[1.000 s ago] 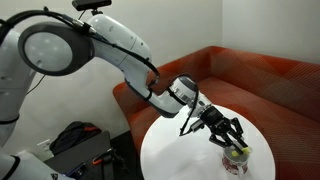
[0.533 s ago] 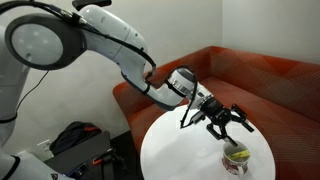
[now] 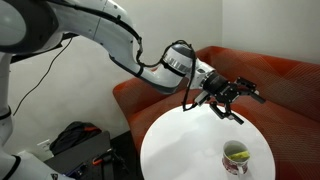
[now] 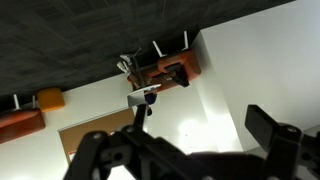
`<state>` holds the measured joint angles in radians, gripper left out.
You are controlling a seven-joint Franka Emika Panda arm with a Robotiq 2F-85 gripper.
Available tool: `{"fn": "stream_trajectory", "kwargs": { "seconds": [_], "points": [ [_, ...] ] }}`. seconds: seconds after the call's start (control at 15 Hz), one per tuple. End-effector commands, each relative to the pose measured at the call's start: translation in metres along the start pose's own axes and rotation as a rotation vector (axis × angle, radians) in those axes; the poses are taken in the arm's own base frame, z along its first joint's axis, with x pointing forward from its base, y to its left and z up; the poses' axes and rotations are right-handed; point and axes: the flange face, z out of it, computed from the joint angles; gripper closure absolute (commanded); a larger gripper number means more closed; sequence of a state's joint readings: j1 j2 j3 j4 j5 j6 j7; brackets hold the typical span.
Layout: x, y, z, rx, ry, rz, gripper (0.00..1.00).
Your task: Pick up the pen from the table and put it in the mug cup.
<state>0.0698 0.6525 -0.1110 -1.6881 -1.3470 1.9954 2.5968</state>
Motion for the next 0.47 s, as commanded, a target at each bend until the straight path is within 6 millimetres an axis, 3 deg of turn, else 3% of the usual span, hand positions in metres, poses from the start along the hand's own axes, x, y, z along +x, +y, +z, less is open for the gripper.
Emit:
{"fn": "stream_trajectory", "kwargs": {
  "seconds": [0.0,0.4],
  "points": [
    [0.0030,-0.0007,-0.0020,0.000,0.001,0.002,0.00],
    [0.0049,0.0004,-0.0037,0.002,0.003,0.001,0.00]
  ]
}}
